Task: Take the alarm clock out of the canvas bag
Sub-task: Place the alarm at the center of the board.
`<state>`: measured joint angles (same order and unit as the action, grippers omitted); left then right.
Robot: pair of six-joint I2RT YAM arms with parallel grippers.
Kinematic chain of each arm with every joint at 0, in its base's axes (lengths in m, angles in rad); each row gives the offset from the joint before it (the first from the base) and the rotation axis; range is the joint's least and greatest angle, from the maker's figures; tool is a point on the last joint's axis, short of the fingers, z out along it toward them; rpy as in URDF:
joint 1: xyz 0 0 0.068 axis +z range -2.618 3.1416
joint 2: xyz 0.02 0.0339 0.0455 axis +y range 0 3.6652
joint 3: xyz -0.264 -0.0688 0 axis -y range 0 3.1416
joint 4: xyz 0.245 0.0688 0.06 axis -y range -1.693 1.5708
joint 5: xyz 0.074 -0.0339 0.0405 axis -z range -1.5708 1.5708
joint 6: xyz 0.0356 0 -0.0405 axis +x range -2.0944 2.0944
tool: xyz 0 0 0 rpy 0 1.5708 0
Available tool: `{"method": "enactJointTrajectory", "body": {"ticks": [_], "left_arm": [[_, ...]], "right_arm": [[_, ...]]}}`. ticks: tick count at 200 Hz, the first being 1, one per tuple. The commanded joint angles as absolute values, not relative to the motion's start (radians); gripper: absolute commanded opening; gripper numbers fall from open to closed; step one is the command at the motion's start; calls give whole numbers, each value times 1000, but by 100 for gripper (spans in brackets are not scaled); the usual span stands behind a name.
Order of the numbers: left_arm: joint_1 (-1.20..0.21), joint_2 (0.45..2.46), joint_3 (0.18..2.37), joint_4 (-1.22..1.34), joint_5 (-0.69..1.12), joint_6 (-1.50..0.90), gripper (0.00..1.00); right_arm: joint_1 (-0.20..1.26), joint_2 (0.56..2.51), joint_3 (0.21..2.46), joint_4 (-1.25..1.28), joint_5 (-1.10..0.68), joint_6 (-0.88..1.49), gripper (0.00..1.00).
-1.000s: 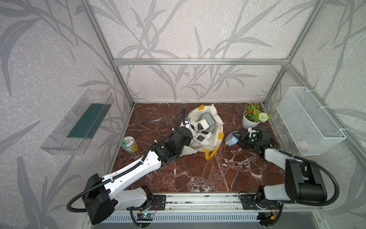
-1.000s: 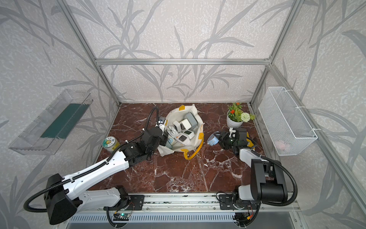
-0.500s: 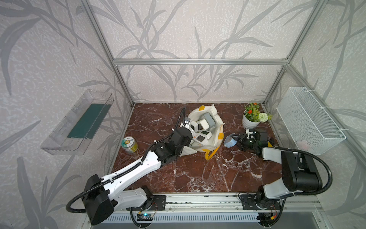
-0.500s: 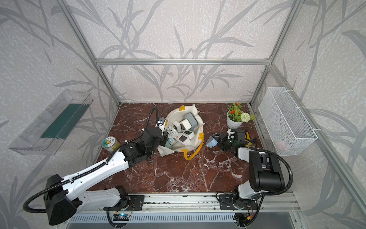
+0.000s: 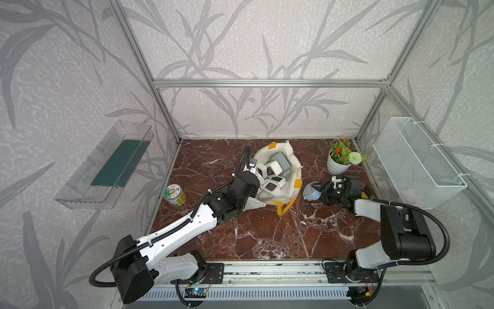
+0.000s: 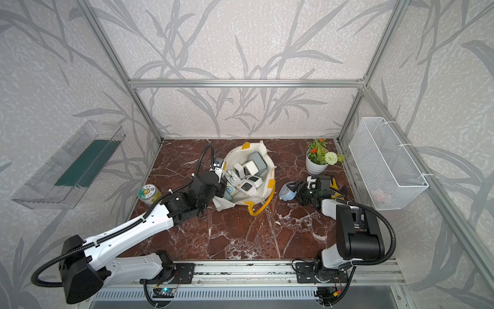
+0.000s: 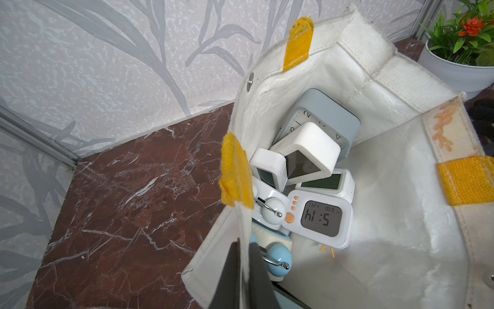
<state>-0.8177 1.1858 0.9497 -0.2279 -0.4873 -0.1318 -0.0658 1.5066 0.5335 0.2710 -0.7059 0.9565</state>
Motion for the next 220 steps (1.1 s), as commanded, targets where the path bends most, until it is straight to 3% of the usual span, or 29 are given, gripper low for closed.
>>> {"method": "enactJointTrajectory", "body": {"ticks": [1, 97, 174, 220], "left_arm": [[-816, 1163, 974, -234, -481, -139, 0], [-816, 1156, 965, -231, -480, -135, 0], [-816, 1146, 958, -228, -483, -130, 0], [-818, 1148, 967, -241, -496, -112, 0]], "right_arm": [[-69, 1447, 528, 153, -663, 926, 76], [-70, 1347, 572, -162, -537, 857, 87], [-68, 1316, 550, -130, -584, 918, 87], [-38, 1169, 555, -159, -518, 917, 86]]}}
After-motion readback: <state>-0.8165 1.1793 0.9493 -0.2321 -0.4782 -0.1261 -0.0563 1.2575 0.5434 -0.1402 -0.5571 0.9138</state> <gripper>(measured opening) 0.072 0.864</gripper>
